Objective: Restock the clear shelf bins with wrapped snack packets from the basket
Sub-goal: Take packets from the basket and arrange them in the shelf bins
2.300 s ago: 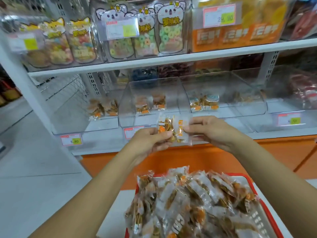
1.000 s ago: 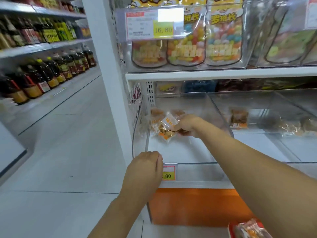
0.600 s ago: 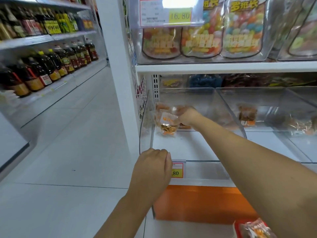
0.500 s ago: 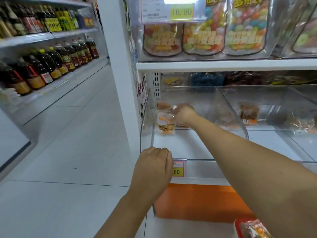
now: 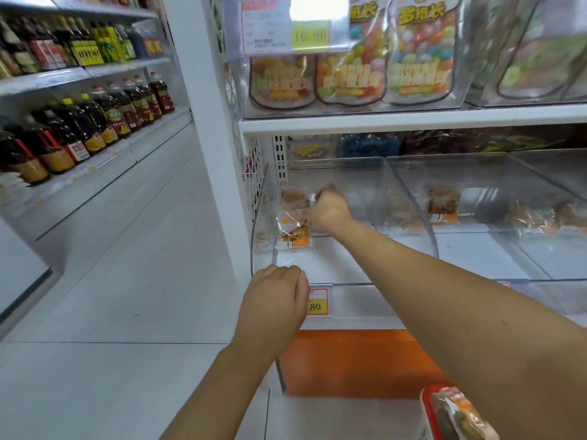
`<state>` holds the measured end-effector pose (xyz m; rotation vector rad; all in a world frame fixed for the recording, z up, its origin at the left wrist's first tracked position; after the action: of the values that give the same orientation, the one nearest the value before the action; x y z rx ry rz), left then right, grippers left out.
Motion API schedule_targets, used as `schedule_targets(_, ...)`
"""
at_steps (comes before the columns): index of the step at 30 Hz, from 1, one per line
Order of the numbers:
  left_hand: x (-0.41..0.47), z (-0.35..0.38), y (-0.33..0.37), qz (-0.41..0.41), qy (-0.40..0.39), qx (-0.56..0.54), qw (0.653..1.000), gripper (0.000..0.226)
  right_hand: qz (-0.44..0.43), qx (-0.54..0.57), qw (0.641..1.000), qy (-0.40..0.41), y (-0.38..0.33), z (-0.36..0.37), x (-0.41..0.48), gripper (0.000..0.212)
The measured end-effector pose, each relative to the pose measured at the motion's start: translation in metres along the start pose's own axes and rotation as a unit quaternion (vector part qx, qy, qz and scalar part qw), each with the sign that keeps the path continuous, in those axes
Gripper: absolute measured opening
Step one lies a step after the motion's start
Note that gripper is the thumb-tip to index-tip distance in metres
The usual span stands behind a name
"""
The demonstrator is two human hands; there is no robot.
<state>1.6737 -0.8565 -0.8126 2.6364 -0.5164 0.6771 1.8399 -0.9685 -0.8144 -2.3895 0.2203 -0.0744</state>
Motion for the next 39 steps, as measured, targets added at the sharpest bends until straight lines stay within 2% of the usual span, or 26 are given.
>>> schedule_targets(3, -0.003, -0.009, 0.001, -0.022, 0.027, -0.047, 0.998, 0.040, -0.056, -0.012, 0.998, -0.021, -0.013, -0.024, -0.030, 0.010)
schedule_targets(4, -0.004, -0.013, 0.004, -0.030, 0.040, -0.065, 0.997, 0.036, -0.074, -0.006, 0.997, -0.030, -0.016, -0.035, -0.045, 0.010)
schedule_targets(6, -0.006, -0.022, 0.023, -0.013, 0.065, -0.090, 0.994, 0.031, -0.112, 0.008, 0.992, -0.050, -0.015, -0.060, -0.076, 0.032)
schedule_targets(8, -0.011, -0.023, 0.052, 0.016, 0.065, -0.117, 0.991, 0.031, -0.141, -0.005, 0.988, -0.057, -0.005, -0.091, -0.112, 0.041)
schedule_targets(11, -0.026, -0.002, 0.102, 0.056, 0.000, -0.129, 0.990, 0.039, -0.138, -0.010, 0.989, -0.051, 0.035, -0.136, -0.155, 0.040)
schedule_targets(16, -0.067, 0.066, 0.179, 0.119, -0.201, -0.113, 0.966, 0.040, -0.066, -0.052, 0.994, -0.076, 0.144, -0.180, -0.204, 0.038)
schedule_targets(19, -0.095, 0.102, 0.210, 0.120, -0.302, -0.101, 0.940, 0.023, 0.010, -0.136, 0.983, -0.121, 0.217, -0.187, -0.230, 0.027)
schedule_targets(21, -0.121, 0.125, 0.234, 0.109, -0.382, -0.115, 0.910, 0.024, 0.058, -0.187, 0.970, -0.144, 0.270, -0.194, -0.258, 0.021)
schedule_targets(23, -0.138, 0.142, 0.230, 0.093, -0.433, -0.112, 0.890, 0.030, 0.067, -0.231, 0.954, -0.178, 0.291, -0.184, -0.269, 0.027)
schedule_targets(26, -0.159, 0.159, 0.226, 0.079, -0.477, -0.101, 0.870, 0.036, 0.063, -0.263, 0.935, -0.231, 0.304, -0.166, -0.288, 0.055)
schedule_targets(28, -0.169, 0.164, 0.227, 0.070, -0.498, -0.095, 0.859, 0.043, 0.057, -0.256, 0.932, -0.251, 0.310, -0.161, -0.303, 0.063)
schedule_targets(31, -0.169, 0.168, 0.226, 0.061, -0.500, -0.092, 0.859, 0.042, 0.015, -0.260, 0.927, -0.271, 0.309, -0.160, -0.319, 0.047)
schedule_targets(35, -0.168, 0.169, 0.224, 0.056, -0.498, -0.100, 0.859, 0.038, -0.012, -0.313, 0.892, -0.326, 0.317, -0.150, -0.333, 0.036)
schedule_targets(39, -0.160, 0.157, 0.229, 0.066, -0.480, -0.118, 0.867, 0.039, -0.003, -0.290, 0.905, -0.312, 0.317, -0.156, -0.323, 0.012)
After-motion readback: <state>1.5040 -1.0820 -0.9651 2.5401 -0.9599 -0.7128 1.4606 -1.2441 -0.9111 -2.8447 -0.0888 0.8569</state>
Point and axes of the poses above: each hand's wrist, its own x-axis towards the middle knuckle, its own z-axis out of the palm, y = z × x, the point moved 10 cm from there along x, towards the middle knuckle, and after that the axes turned 2 degrees about z, right-handed, at the moved point
